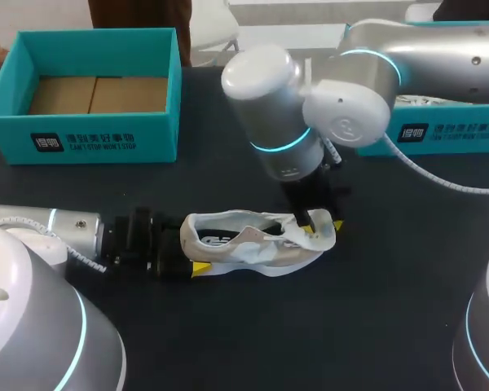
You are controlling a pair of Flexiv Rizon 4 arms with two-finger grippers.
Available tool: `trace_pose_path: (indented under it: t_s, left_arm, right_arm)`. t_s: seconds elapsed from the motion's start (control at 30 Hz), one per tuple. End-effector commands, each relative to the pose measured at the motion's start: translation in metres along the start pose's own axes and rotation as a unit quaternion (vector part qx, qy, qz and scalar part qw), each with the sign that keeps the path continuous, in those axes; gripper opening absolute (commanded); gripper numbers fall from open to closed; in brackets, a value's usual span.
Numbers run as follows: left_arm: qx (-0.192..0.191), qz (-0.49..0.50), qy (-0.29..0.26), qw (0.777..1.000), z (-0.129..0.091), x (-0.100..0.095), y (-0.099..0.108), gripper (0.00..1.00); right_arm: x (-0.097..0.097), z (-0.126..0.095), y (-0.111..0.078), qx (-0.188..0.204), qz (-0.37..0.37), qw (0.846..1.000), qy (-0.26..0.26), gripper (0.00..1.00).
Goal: Take the shoe out of the shoebox, open the shoe tongue, remove and reinsert the insole, then place the shoe into the shoebox
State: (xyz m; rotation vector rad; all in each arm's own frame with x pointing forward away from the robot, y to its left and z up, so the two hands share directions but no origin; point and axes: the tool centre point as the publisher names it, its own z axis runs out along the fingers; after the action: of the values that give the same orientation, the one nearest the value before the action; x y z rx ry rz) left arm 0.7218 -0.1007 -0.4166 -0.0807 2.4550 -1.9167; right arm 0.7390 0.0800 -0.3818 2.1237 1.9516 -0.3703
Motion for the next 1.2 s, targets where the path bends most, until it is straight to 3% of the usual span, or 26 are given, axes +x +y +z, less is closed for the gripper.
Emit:
trace_pose_path:
  t_s: [0.03,0.1,0.33,0.57,0.7,1.2]
  left_arm:
    - [0.0,0.001,-0.002,1.0,0.0,0.002,0.001,0.0]
    - [0.0,0.001,-0.002,1.0,0.0,0.002,0.001,0.0]
    - [0.0,0.001,-0.002,1.0,0.0,0.002,0.001,0.0]
    - [0.0,0.001,-0.002,1.0,0.0,0.002,0.001,0.0]
    - [0.0,0.001,-0.002,1.0,0.0,0.002,0.001,0.0]
    - [0.0,0.001,-0.002,1.0,0.0,0.002,0.001,0.0]
  right_arm:
    - [-0.005,0.006,0.001,-0.006,-0.006,1.0,0.024,0.92]
    - [-0.006,0.006,0.002,-0.008,-0.007,1.0,0.025,1.0]
    - [-0.017,-0.008,0.006,-0.026,-0.009,0.999,0.026,1.0]
    - [-0.025,-0.053,0.015,-0.067,-0.003,0.998,0.022,1.0]
    - [-0.024,-0.081,0.021,-0.106,-0.004,0.993,0.051,1.0]
    - [0.001,-0.17,0.034,-0.176,-0.137,0.971,0.086,1.0]
